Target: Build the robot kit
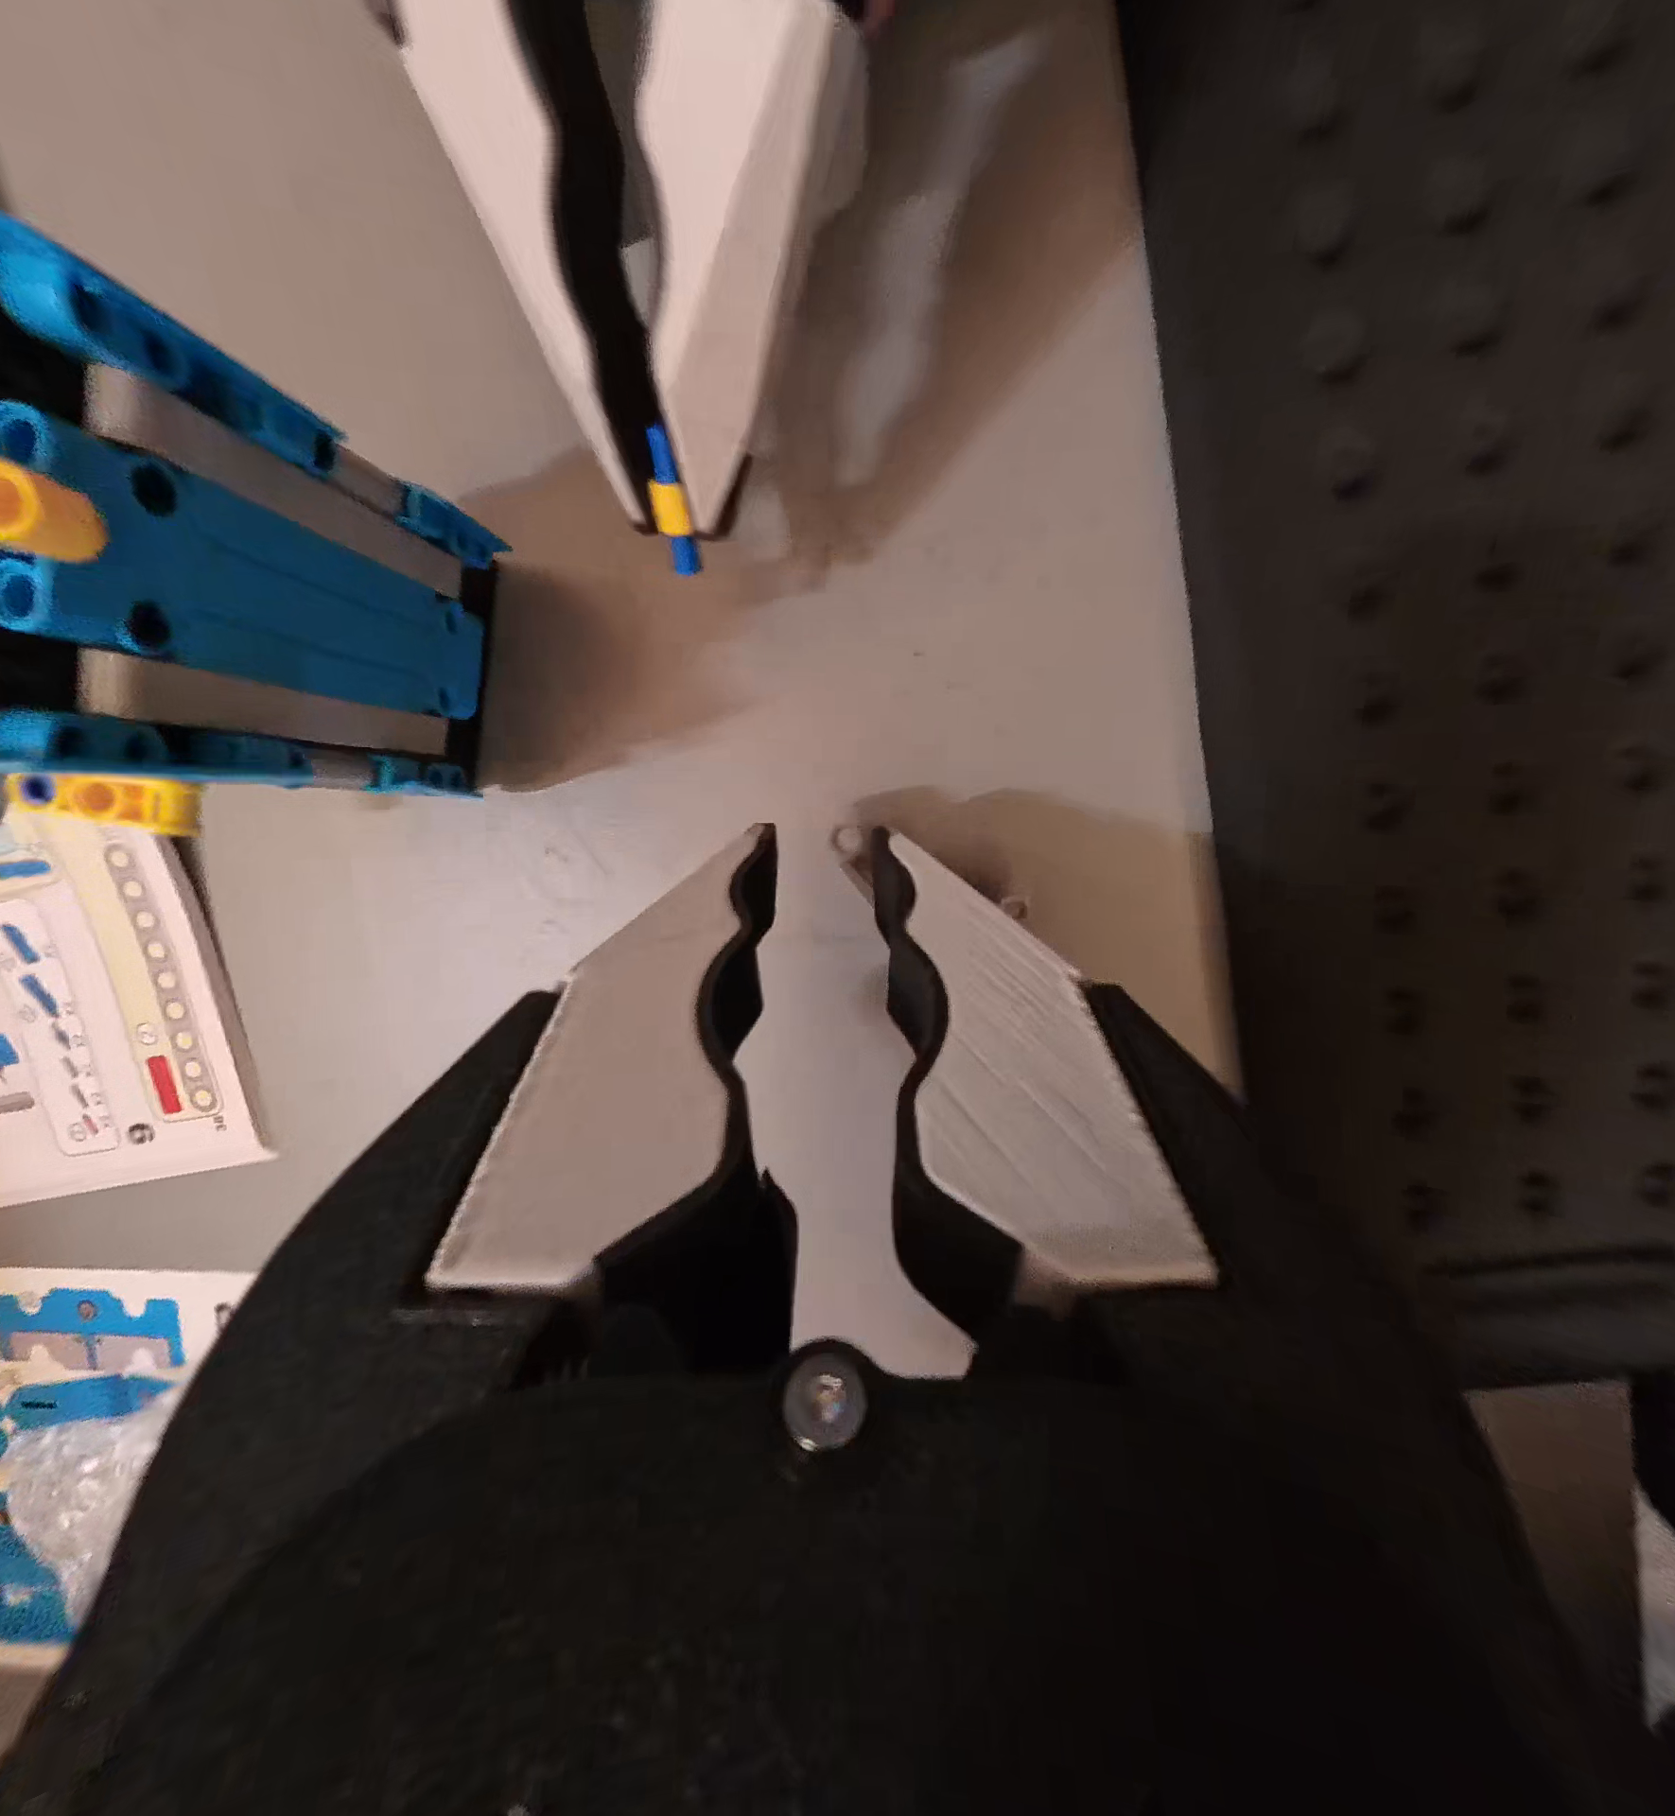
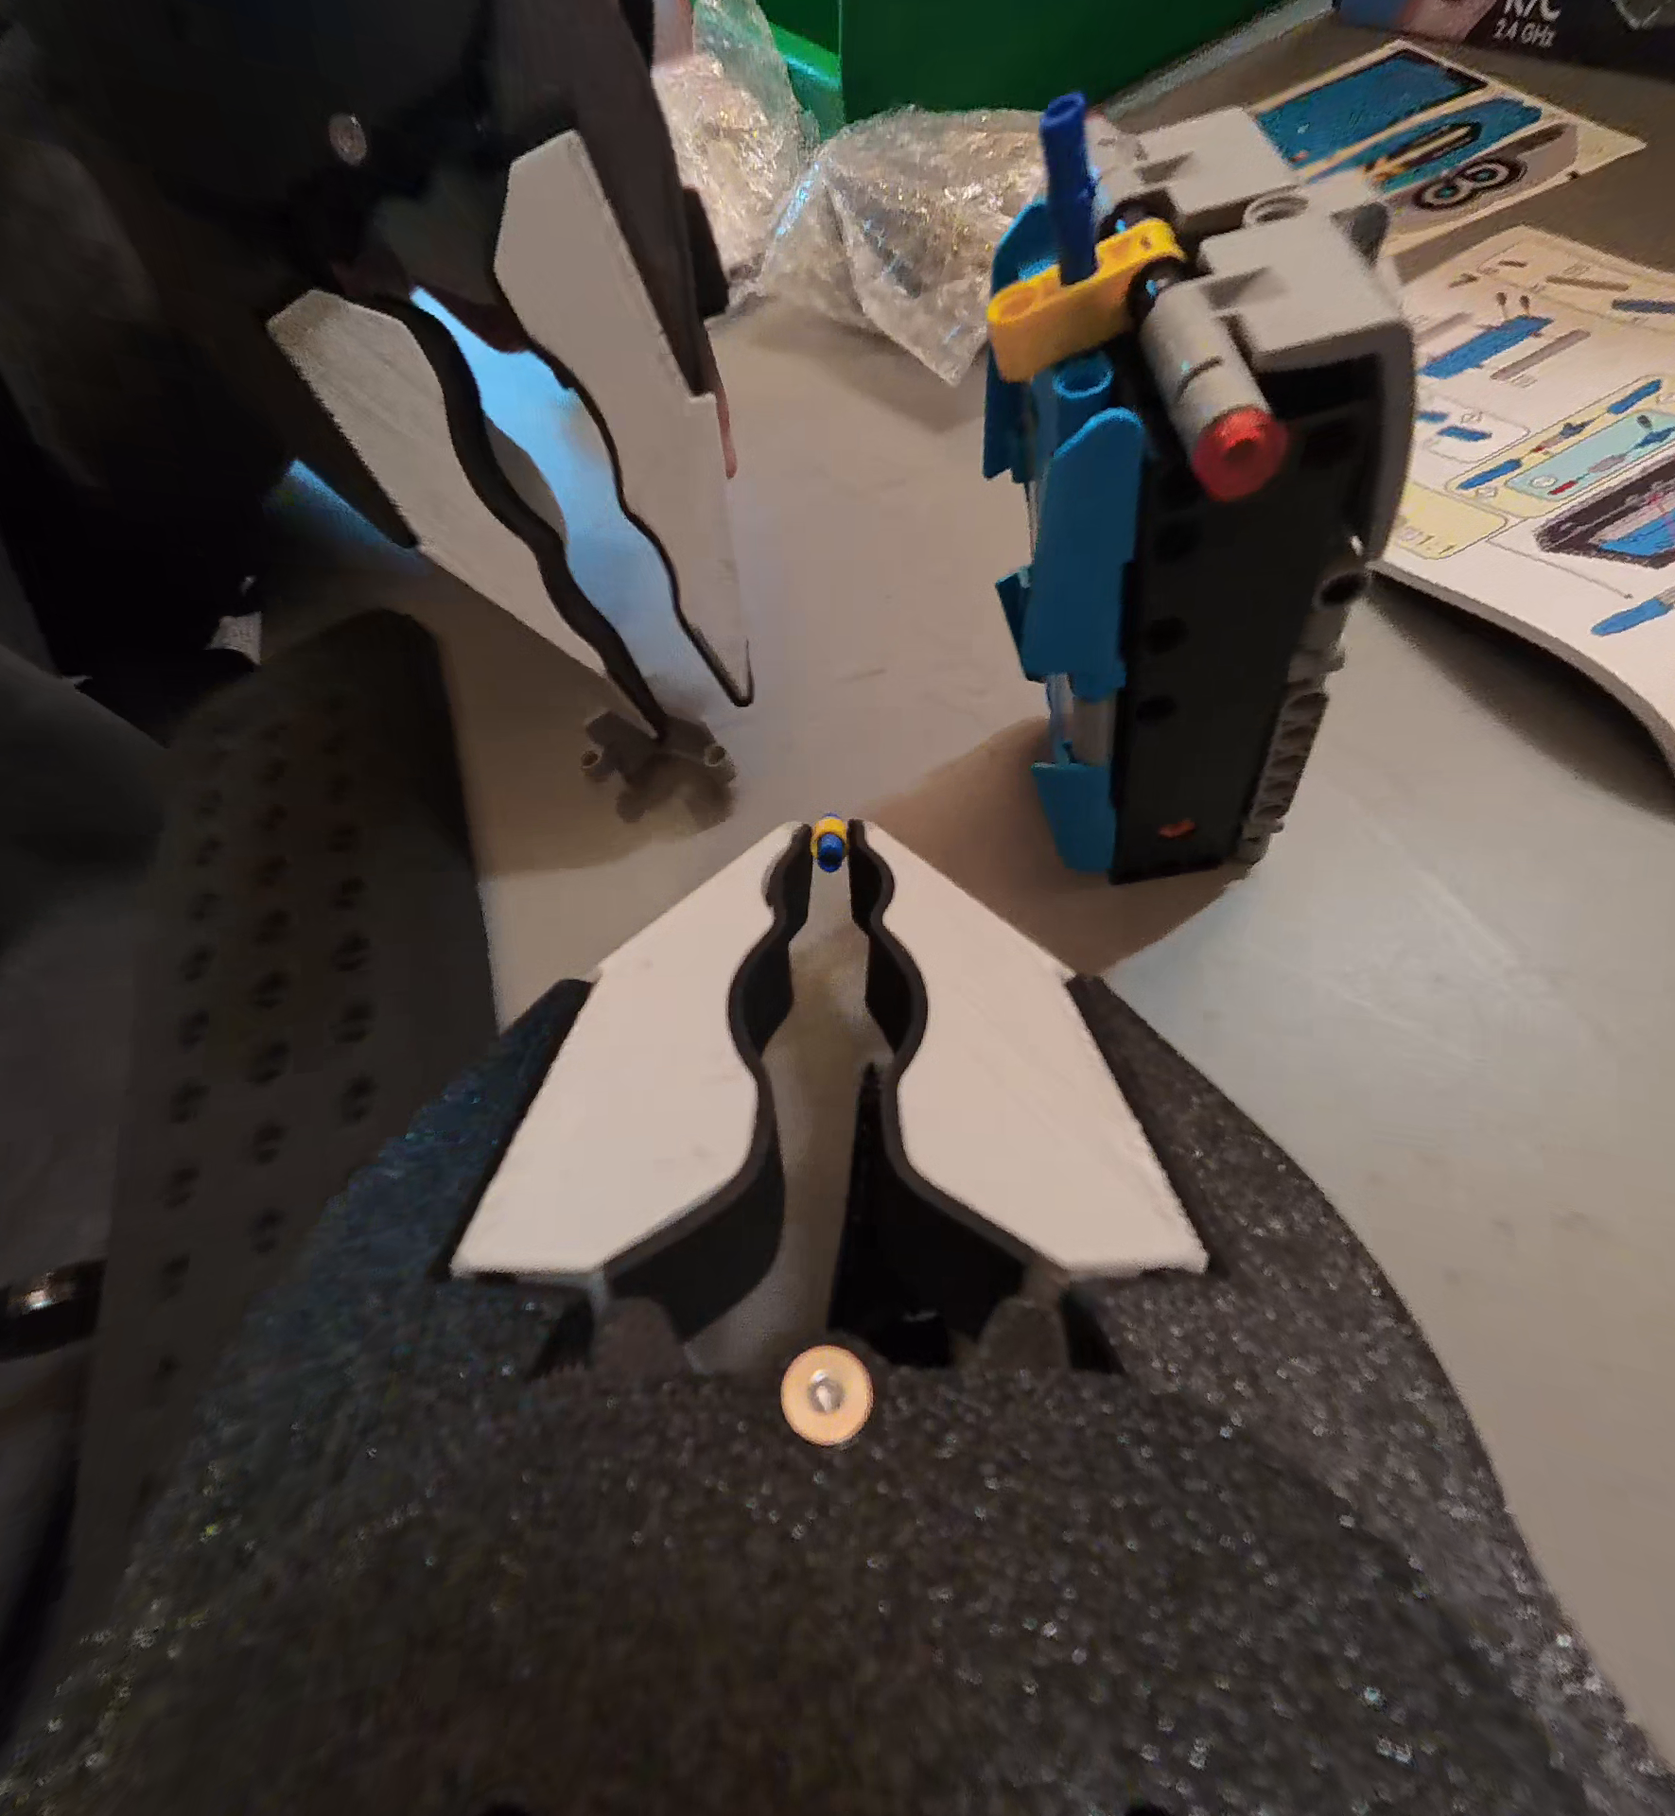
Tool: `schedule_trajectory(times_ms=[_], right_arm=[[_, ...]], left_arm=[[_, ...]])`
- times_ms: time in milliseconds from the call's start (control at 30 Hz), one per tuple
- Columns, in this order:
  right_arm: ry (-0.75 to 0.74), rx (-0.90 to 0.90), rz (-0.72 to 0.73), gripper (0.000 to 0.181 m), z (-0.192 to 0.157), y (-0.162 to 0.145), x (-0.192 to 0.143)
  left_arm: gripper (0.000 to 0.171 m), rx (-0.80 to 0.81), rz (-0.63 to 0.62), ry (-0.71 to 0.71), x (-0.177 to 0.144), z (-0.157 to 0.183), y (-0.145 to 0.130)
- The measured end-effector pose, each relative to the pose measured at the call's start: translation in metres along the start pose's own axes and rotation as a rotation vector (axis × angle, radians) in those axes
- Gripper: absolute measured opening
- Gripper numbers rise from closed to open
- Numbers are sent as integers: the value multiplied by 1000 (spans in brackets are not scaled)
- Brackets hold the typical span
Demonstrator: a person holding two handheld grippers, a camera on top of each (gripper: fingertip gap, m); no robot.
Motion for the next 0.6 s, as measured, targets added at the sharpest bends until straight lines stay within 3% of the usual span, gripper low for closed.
schedule_trajectory(times_ms=[267, 367, 433, 600], right_arm=[[28, -50, -9, 7, -14, -1, 1], [34, -51, 5, 7, -16, 0, -2], [35, -48, 15, 7, -16, 0, -4], [37, -25, 31, 7, -14, 1, -5]], left_arm=[[22, -22, -164, -16, 17, 5, 2], [0, -35, -187, 14, 21, 0, 0], [0, -21, -217, 33, 22, 0, -5], [0, -40, -126, 32, 8, 3, 0]])
Point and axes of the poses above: each gripper's, where its closed fingertips meet, x out along the fingers, y out of its top, z = x × y across the jaws, the point moved 5 cm from there along -x, back along the fingers, and after that the axes turned 2 degrees about y, right-handed, at the moved point
